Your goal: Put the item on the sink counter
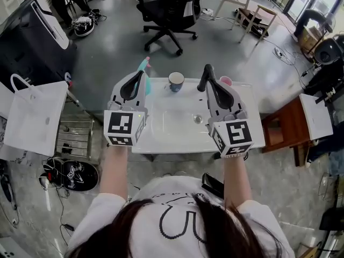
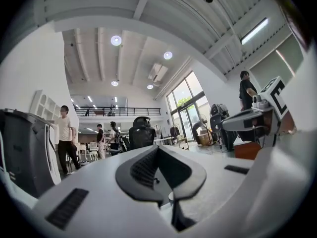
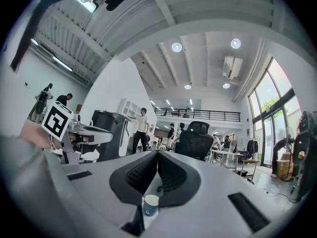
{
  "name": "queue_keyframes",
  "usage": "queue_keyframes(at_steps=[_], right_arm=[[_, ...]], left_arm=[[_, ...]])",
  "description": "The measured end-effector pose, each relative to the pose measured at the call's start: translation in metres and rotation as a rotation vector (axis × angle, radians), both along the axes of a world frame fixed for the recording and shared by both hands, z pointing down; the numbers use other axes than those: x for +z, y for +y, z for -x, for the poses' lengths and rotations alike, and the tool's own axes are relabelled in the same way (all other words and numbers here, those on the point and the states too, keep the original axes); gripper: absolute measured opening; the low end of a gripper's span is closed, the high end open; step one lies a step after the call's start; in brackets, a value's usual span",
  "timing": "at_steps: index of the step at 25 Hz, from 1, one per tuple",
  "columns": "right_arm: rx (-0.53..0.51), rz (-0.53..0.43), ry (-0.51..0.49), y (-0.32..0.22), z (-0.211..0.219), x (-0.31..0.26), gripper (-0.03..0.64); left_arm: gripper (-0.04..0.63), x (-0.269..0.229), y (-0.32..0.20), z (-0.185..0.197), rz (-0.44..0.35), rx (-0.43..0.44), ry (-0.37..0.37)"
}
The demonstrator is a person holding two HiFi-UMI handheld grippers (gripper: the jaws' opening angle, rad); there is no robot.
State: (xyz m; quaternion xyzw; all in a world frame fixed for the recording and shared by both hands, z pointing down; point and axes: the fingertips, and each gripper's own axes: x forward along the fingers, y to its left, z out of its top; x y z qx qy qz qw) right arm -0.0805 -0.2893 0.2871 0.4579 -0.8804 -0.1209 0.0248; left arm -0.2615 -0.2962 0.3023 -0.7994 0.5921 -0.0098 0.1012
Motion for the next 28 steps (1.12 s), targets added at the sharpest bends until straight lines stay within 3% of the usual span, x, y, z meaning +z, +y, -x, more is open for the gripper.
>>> queue_keyframes(at_steps=[7,28], right_arm=[[-0.001,-0.023,0.002,0.002,-0.011,-0.01,0.026],[-0.036,-0.022,-0.007,-0.003,-0.034,-0.016,0.026]], left_arm=[[0.009,-0.019,0.011,0.007,-0.06,-0.017,0.027],[0.009,-0.034,0.029,-0.003,-0.083,-0.064,-0.006]])
